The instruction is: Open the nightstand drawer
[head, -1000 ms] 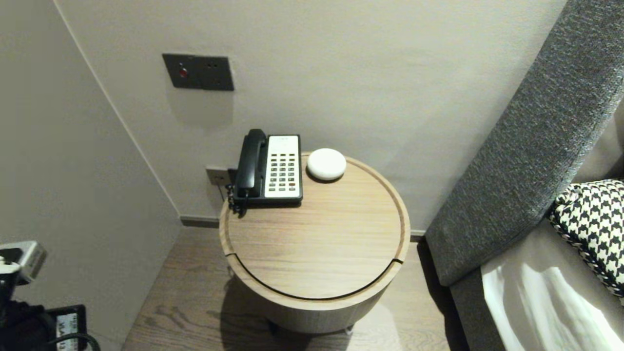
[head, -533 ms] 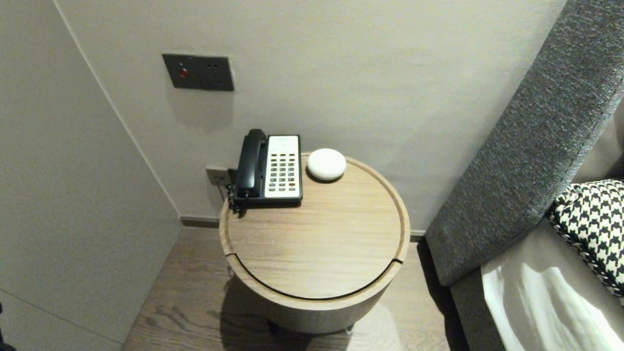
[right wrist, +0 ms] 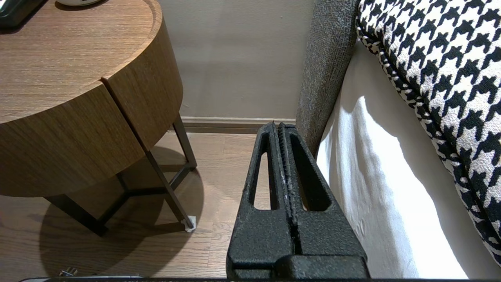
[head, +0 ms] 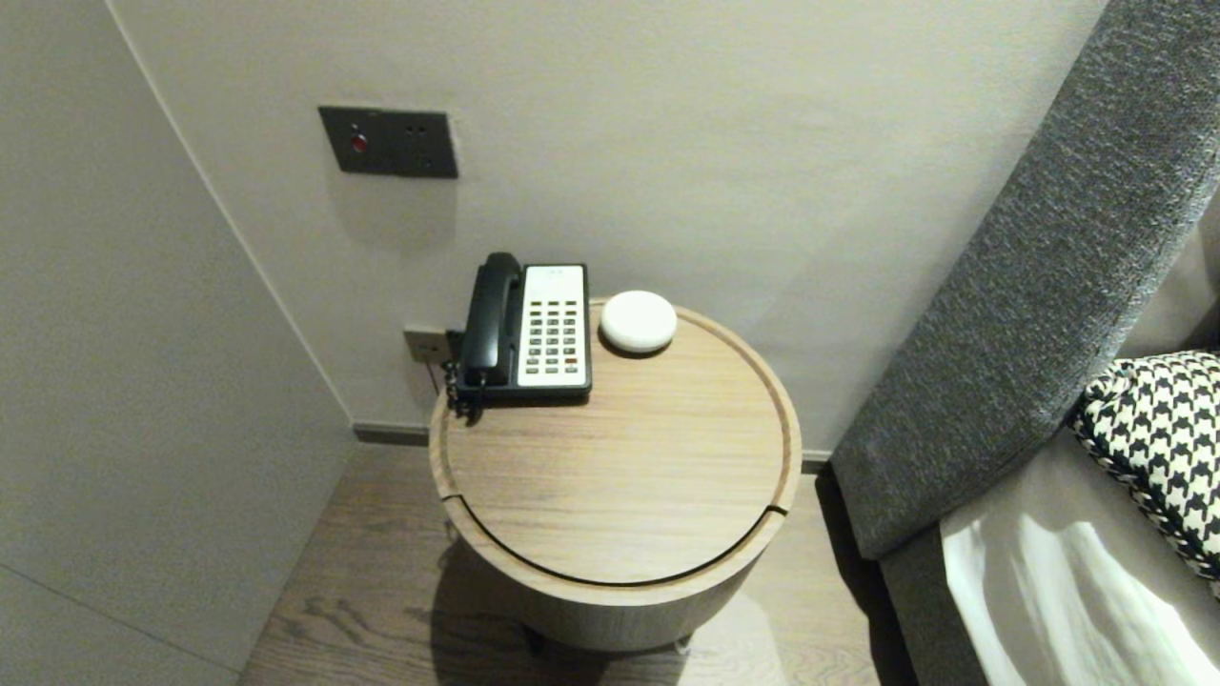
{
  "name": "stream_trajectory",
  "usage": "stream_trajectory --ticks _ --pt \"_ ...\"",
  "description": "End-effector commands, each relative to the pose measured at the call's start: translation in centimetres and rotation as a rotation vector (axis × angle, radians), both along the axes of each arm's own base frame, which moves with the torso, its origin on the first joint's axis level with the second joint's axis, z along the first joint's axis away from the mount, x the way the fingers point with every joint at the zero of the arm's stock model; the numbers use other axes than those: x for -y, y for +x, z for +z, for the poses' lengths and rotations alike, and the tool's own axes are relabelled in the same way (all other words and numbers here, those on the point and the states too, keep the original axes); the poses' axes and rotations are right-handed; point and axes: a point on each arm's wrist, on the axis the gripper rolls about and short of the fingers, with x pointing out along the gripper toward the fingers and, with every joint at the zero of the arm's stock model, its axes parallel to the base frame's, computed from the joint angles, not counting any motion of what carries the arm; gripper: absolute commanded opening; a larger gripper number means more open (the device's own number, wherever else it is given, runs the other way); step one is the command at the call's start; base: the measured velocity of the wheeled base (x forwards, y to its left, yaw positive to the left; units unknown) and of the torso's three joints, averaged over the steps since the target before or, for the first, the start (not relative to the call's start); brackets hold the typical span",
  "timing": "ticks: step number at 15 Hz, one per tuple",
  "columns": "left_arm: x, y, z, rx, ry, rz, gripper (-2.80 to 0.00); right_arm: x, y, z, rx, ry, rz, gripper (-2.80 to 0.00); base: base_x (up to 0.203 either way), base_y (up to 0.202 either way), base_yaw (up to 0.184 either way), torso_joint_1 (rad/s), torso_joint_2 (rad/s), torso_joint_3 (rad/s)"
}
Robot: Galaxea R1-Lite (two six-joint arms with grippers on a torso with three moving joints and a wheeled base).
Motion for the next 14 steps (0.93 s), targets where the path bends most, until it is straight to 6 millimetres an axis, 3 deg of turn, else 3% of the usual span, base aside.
stream_trajectory --ticks 1,5,8,14 --pt "0.2 -0.2 -2.2 0.067 -0.024 -0.079 -2.80 0.0 0.3 -1.1 -0.039 0.000 0.000 -2.80 0.000 0.000 0.000 0.000 0.00 0.000" --pt "0.3 0.3 -5.3 0.093 0.050 -0.180 -2.80 0.0 0.3 -1.1 -0.039 0.000 0.000 -2.80 0.000 0.000 0.000 0.000 0.00 0.000" --pt "0.3 0.1 -5.3 0.097 0.078 -0.175 -2.80 0.0 0.3 -1.1 -0.039 0.000 0.000 -2.80 0.000 0.000 0.000 0.000 0.00 0.000" --pt "0.9 -0.9 -5.3 0.168 0.108 -0.323 -2.80 0.0 0.3 -1.1 -0.039 0.000 0.000 -2.80 0.000 0.000 0.000 0.000 0.00 0.000"
